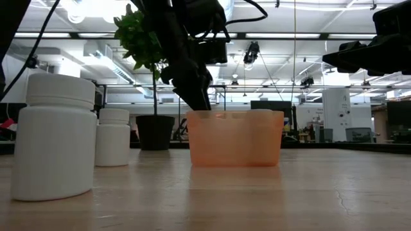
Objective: Pick and place pill bottles into a basket
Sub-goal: Put the white pill bottle into the orange bin
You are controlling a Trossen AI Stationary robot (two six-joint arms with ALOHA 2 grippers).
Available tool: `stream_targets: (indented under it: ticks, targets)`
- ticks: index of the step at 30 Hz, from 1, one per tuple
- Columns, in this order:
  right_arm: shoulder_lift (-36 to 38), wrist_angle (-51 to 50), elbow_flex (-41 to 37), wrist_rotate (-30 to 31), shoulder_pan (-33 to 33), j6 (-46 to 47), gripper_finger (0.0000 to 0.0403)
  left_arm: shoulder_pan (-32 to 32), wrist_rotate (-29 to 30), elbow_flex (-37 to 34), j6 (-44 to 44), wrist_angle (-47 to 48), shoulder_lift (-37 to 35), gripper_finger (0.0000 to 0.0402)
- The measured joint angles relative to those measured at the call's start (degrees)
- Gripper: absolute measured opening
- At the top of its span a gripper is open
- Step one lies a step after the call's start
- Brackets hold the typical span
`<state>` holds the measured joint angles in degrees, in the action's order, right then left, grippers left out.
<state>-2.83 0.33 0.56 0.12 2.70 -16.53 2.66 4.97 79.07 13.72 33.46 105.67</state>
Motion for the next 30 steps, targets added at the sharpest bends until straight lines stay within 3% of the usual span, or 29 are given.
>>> stream_targets:
  ticks: [8,18,30]
  targets:
    - [0.0,0.01,0.0,0.0,0.01,-0.02,0.0206,0.0,2.5,0.0,0.09,0.01,0.0,0.0148]
    - [0.0,0.0,0.0,0.0,0.0,-0.01,0.0206,0.0,3.28,0.02,0.09,-0.03,0.0,0.0189]
    - [0.0,-0.01,0.0,0.0,0.02,-0.02,0.0206,-0.11,3.26,0.87,-2.16,0.06,-0.28,0.0192]
